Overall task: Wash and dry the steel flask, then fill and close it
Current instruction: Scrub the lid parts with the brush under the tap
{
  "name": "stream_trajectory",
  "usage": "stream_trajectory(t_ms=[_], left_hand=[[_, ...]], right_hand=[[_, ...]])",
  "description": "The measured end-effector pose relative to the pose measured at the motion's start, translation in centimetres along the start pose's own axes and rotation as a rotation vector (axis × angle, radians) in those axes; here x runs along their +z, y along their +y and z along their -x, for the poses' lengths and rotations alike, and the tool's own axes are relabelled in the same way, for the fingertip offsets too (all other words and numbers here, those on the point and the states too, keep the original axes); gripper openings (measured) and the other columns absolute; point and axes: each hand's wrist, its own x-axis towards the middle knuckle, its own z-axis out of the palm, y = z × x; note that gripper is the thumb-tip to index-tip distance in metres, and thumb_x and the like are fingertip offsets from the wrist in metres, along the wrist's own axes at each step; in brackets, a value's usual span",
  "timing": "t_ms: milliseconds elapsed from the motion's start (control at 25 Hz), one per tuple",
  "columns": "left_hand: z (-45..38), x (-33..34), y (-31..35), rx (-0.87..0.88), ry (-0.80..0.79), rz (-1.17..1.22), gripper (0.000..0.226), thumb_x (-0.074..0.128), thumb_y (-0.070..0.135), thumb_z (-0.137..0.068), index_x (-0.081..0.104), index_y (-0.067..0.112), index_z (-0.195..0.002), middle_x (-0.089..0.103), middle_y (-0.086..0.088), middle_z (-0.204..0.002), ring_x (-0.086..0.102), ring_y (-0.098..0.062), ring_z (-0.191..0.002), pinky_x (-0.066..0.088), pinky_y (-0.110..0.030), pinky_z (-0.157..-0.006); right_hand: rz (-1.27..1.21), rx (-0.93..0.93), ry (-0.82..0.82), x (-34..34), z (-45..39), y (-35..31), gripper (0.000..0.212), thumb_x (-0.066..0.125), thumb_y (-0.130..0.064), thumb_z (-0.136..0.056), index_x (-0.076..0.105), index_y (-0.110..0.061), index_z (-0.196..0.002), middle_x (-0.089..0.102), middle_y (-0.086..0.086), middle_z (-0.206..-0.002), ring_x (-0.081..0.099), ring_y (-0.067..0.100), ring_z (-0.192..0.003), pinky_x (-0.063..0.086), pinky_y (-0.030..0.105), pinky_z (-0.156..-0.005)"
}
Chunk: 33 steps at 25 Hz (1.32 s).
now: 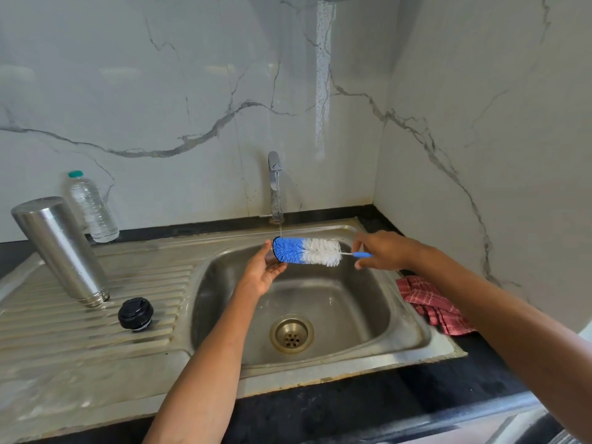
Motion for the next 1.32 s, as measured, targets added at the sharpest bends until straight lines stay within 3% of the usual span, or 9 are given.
stream_trajectory(t_ms=[200,320,440,600,760,920,1040,1160,1320], left_hand=[[-0.2,-0.1,-0.3,-0.027,0.019,-0.013,0.029,0.063,0.029,-0.100,0.061,0.005,-0.117,0.069,-0.021,-0.105,0.068,-0.032,-0.100,0.057,-0.040,-0.085],[-0.7,-0.5,-0.1,0.013,0.040,-0.011,0.032,0.064,0.028,-0.099,0.061,0.004,-0.119,0.069,-0.022,-0.109,0.068,-0.032,-0.102,0.057,-0.041,-0.087],[-1.4,-1.0,0.0,0.093,0.094,-0.039,0.039,0.064,0.032,-0.099,0.062,-0.001,-0.119,0.070,-0.021,-0.106,0.070,-0.030,-0.096,0.059,-0.038,-0.080],[-1.4,-1.2,0.4,0.281,0.251,-0.180,0.041,0.070,0.040,-0.094,0.065,0.004,-0.112,0.071,-0.008,-0.092,0.066,-0.022,-0.084,0.055,-0.028,-0.068],[-0.3,-0.8,1.1,0.576,0.348,-0.319,0.050,0.076,0.038,-0.090,0.059,0.014,-0.130,0.062,-0.006,-0.125,0.065,-0.021,-0.108,0.054,-0.024,-0.081],[-0.6,-1.4,1.8,0.571,0.356,-0.657,0.064,0.077,0.027,-0.090,0.050,0.010,-0.146,0.044,-0.012,-0.142,0.054,-0.026,-0.124,0.044,-0.031,-0.104],[-0.3,-1.9,1.9,0.548,0.267,-0.898,0.070,0.077,0.023,-0.089,0.044,0.013,-0.150,0.042,-0.012,-0.148,0.050,-0.030,-0.132,0.040,-0.036,-0.110],[0.2,-2.0,2.6,0.561,0.154,-1.018,0.073,0.080,0.022,-0.087,0.045,0.017,-0.150,0.045,-0.009,-0.149,0.052,-0.027,-0.132,0.042,-0.034,-0.108],[0.6,-1.7,2.8,0.515,0.125,-1.150,0.077,0.083,0.031,-0.084,0.046,0.016,-0.150,0.045,-0.010,-0.149,0.053,-0.029,-0.130,0.042,-0.035,-0.104]], right_hand=[[0.531,-0.089,0.388,0.4,0.2,-0.3,0.033,0.042,-0.046,-0.106,0.064,-0.022,-0.107,0.067,-0.001,-0.096,0.057,0.020,-0.089,0.033,0.032,-0.063],[-0.025,0.016,0.104,0.5,-0.1,-0.1,0.039,0.044,-0.046,-0.106,0.075,-0.022,-0.102,0.064,-0.005,-0.079,0.057,0.014,-0.072,0.041,0.032,-0.065],[-0.564,0.163,-0.100,0.3,0.3,-0.4,0.041,0.049,-0.041,-0.106,0.079,-0.015,-0.099,0.038,-0.004,-0.055,0.028,0.012,-0.046,0.028,0.025,-0.047],[-0.737,0.260,-0.147,1.1,1.9,-1.7,0.042,0.046,-0.038,-0.107,0.077,-0.009,-0.105,0.030,-0.003,-0.055,0.019,0.011,-0.044,0.019,0.022,-0.040],[-0.715,0.294,-0.089,2.2,2.5,-2.4,0.040,0.048,-0.036,-0.107,0.076,-0.008,-0.103,0.035,-0.001,-0.056,0.023,0.011,-0.040,0.023,0.022,-0.038],[-0.597,0.336,-0.019,2.8,3.1,-2.3,0.035,0.053,-0.035,-0.105,0.077,-0.014,-0.090,0.054,0.002,-0.068,0.047,0.017,-0.054,0.044,0.029,-0.059],[-0.394,0.409,0.017,3.2,3.6,-2.1,0.031,0.053,-0.039,-0.103,0.073,-0.015,-0.102,0.070,0.005,-0.087,0.067,0.019,-0.079,0.054,0.035,-0.082],[-0.285,0.461,0.086,3.8,4.6,-2.3,0.038,0.049,-0.046,-0.101,0.067,-0.014,-0.113,0.072,0.008,-0.101,0.069,0.027,-0.090,0.057,0.042,-0.087],[-0.276,0.440,0.105,4.1,6.1,-2.9,0.035,0.048,-0.048,-0.101,0.064,-0.017,-0.100,0.069,0.006,-0.097,0.068,0.027,-0.086,0.057,0.041,-0.081]])
